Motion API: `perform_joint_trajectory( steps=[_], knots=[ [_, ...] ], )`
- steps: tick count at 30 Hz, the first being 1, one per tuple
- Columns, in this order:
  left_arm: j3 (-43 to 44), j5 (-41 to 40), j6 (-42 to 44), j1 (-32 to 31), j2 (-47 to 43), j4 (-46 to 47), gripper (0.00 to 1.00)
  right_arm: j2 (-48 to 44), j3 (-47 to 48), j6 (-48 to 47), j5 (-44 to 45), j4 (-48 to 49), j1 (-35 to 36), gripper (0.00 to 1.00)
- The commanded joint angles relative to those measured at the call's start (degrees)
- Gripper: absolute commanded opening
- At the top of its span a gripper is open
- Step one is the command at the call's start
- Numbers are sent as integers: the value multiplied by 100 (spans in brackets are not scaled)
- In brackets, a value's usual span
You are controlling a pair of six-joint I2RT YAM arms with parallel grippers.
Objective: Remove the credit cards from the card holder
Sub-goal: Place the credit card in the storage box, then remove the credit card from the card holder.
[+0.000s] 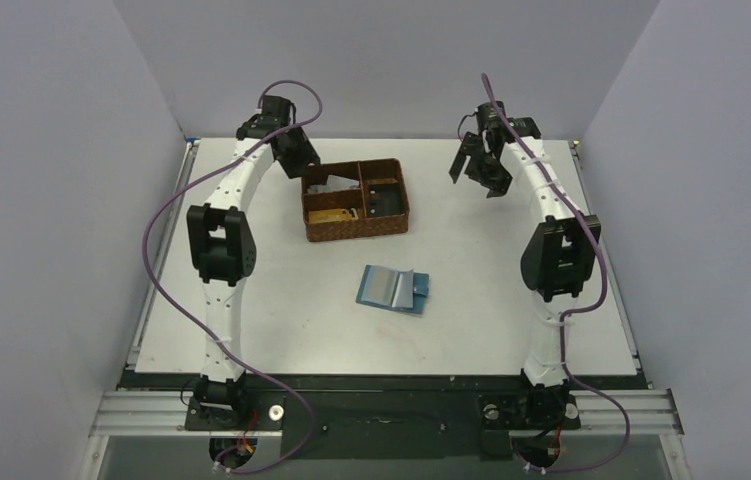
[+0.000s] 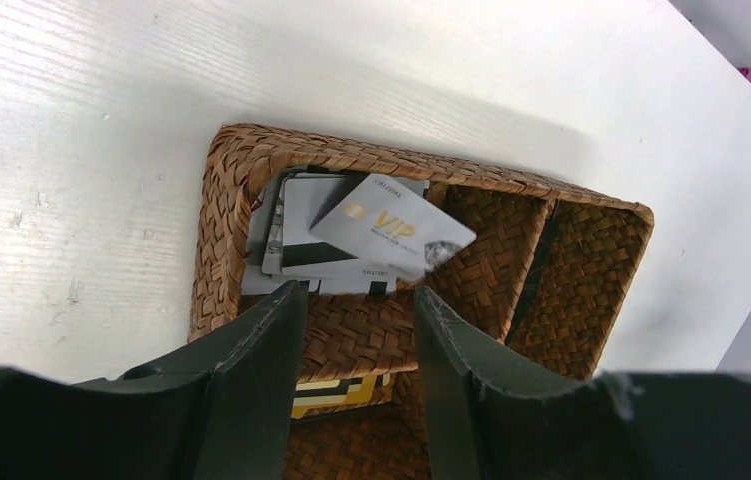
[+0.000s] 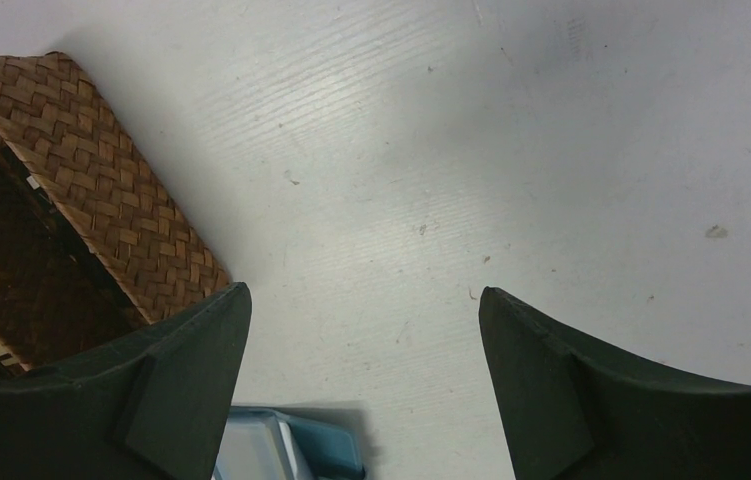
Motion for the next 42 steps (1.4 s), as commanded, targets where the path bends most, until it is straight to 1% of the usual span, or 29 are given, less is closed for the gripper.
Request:
perform_joint_trajectory(
  steps=[1, 9, 15, 20, 23, 28, 32, 33, 37, 39, 40, 41, 42],
  knots=[
    [177, 61, 87, 24, -249, 122, 42, -53, 238, 20, 35, 1, -31, 80],
    [85, -8, 153, -8, -483, -63, 43, -50, 352, 47, -4, -130, -26, 80],
    [-473, -86, 239, -98, -962, -91, 43, -158, 286, 124, -10, -294, -49, 80],
    [-654, -187, 460, -263, -1299, -465, 43, -149, 210, 378, -183, -456, -76, 80],
    [-1055, -179, 482, -370, -1572, -389, 44, -241, 191, 496, -166, -503, -56, 80],
    [-1430, -174, 575, -569, -1967, -343, 44, -474, 60, 561, -79, -605, 64, 80],
    [-1802, -89, 556, -807, -2222, -203, 44, -771, -232, 556, 8, -692, 165, 80],
    [-1908, -90, 580, -964, -2308, -160, 44, -928, -458, 560, 121, -760, 218, 80],
    [-2103, -167, 552, -1264, -2462, -89, 44, -1315, -899, 550, 295, -738, 448, 80],
    [-2390, -239, 511, -1387, -2672, 71, 44, -1556, -1113, 488, 454, -643, 643, 80],
    [-2746, -274, 497, -1459, -2864, 137, 44, -1714, -1258, 466, 493, -565, 702, 80],
    [-2875, -318, 431, -1489, -2964, 285, 44, -1796, -1357, 472, 473, -510, 774, 80],
    [-3189, -318, 391, -1533, -3176, 445, 44, -1964, -1560, 497, 427, -395, 794, 80]
  ],
)
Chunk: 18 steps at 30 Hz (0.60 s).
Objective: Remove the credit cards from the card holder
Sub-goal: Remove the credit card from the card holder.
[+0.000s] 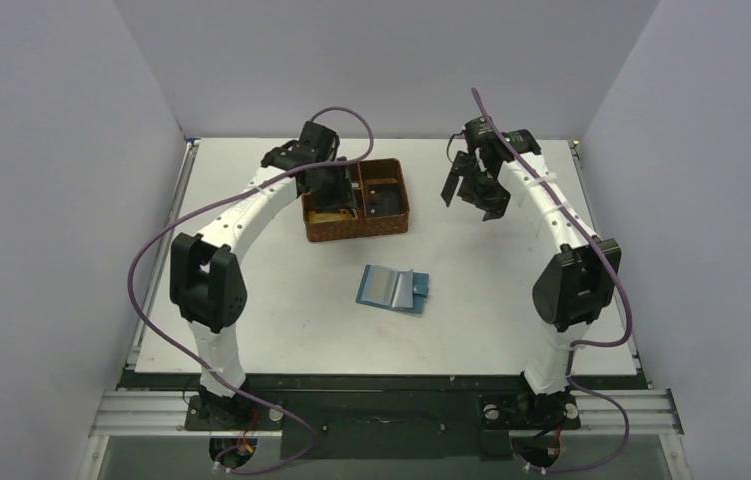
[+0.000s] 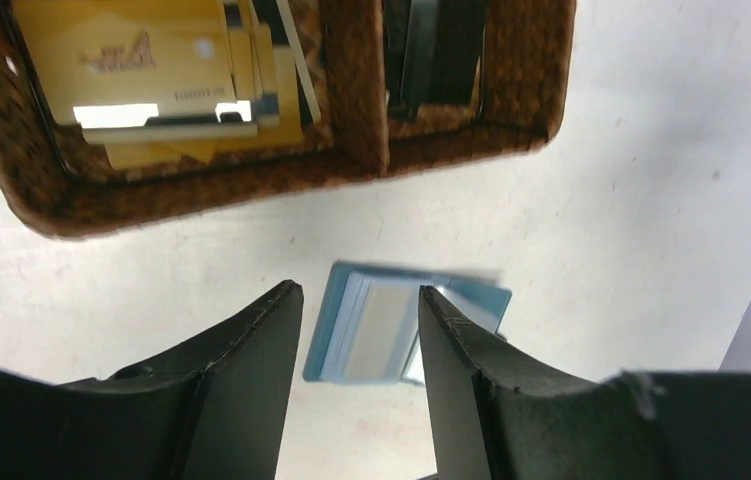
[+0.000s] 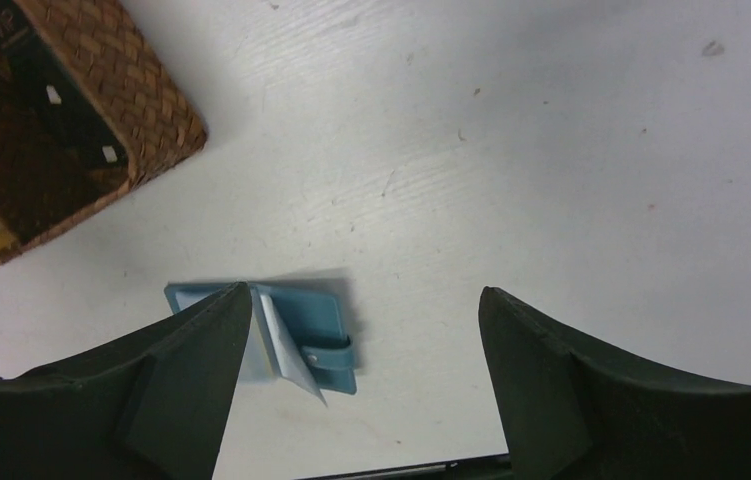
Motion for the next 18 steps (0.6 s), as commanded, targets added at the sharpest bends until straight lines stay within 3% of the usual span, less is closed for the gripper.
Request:
perform_joint_trajectory(
  steps=[1, 9, 18],
  knots=[
    [-774, -170, -162, -157, -907, 598, 44, -763, -479, 30, 174, 306, 266, 80],
    [-2308, -456, -176, -384, -2000, 1057, 44, -1510, -1283, -183, 312, 1040, 488, 80],
    [-3670, -726, -194, -766, -3139, 1493, 44, -2601, -2836, -280, 507, 2149, 689, 81]
  ],
)
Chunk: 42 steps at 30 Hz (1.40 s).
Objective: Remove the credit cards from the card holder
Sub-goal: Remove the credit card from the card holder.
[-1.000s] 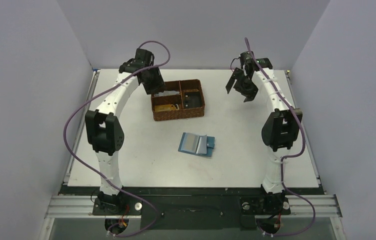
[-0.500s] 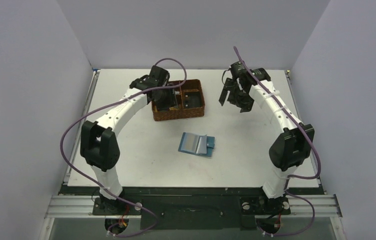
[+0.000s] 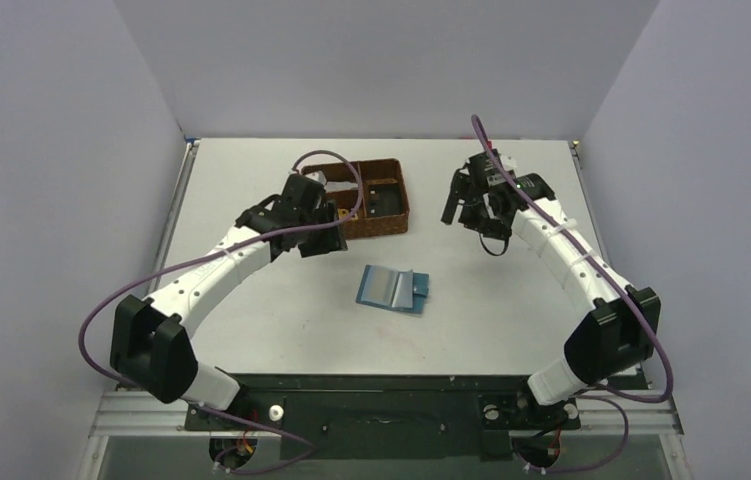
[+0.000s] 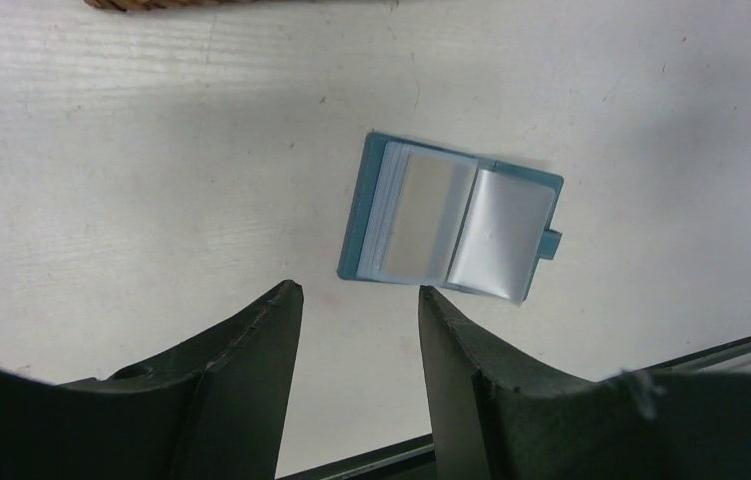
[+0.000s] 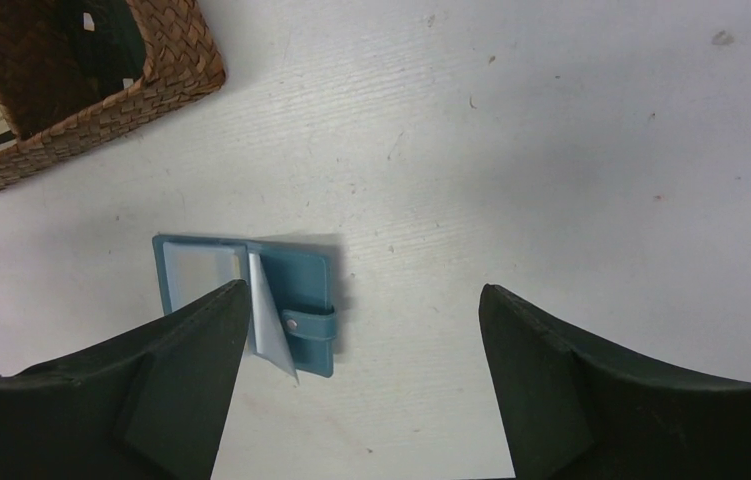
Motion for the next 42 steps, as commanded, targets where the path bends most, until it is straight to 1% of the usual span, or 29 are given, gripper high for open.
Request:
perform_joint_trajectory(
  steps=[1, 5, 8, 13, 18, 24, 27, 33, 39, 42],
  knots=[
    [-466, -289, -15, -205, -676, 511, 45, -765, -714, -93, 218, 923, 145, 81],
    [-1067, -284, -92, -352, -1137, 767, 45, -1256, -1355, -12, 228, 1209, 222, 81],
    [-1447, -263, -223, -446, -1370, 892, 45, -1633, -1656, 35, 301, 1296, 314, 81],
    [-1638, -281, -245, -687, -1591, 872, 45, -1909, -1948, 108, 406, 1359, 476, 81],
    [-1788, -211, -186, -745, -1670, 928, 45, -2093, -2032, 194, 494, 1335, 574, 80],
    [-1908, -164, -166, -768, -1693, 946, 45, -2128, -2168, 245, 534, 1338, 742, 80],
    [-2000, -148, -171, -768, -1735, 1008, 45, -2005, -2118, 218, 702, 1332, 888, 80],
    [-2107, -110, -181, -782, -1740, 1167, 45, -1841, -1966, 255, 992, 1320, 1300, 80],
    [-2190, -85, -179, -829, -1814, 1189, 45, -1879, -2093, 501, 1325, 1412, 1752, 80],
    [-2220, -73, -197, -868, -1767, 1188, 45, -1838, -2128, 671, 1475, 1501, 2114, 79]
  ],
)
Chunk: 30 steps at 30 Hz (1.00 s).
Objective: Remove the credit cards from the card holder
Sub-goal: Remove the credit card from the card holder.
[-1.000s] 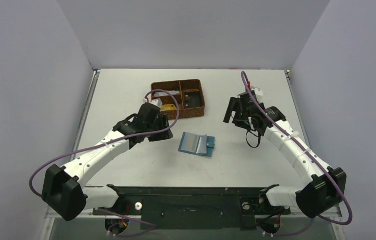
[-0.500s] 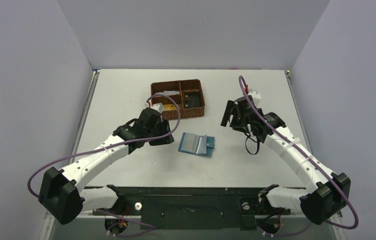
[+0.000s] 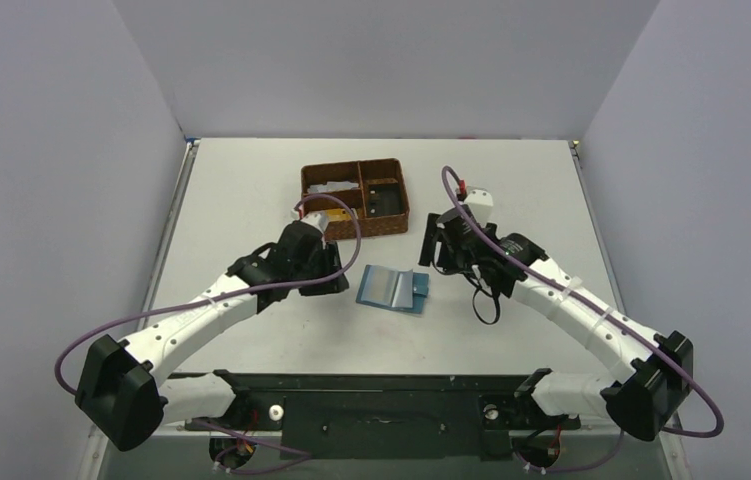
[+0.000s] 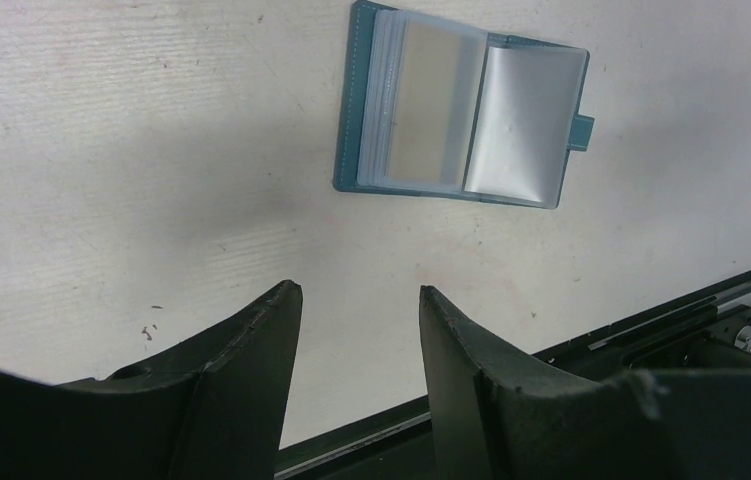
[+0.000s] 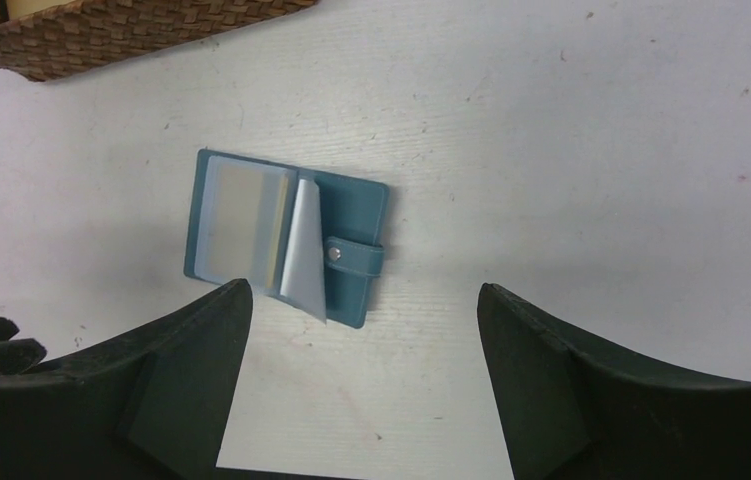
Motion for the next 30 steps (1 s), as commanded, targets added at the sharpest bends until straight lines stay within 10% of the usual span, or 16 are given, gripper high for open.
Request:
perform_joint_trajectory(
  steps=[1, 30],
  knots=[
    [-32, 66, -20, -105, -131, 320, 45, 68, 40, 394, 482, 309, 567, 78],
    [265, -428, -220, -468, -239, 40, 45, 3129, 1057, 735, 315, 1464, 1107, 57]
  ],
)
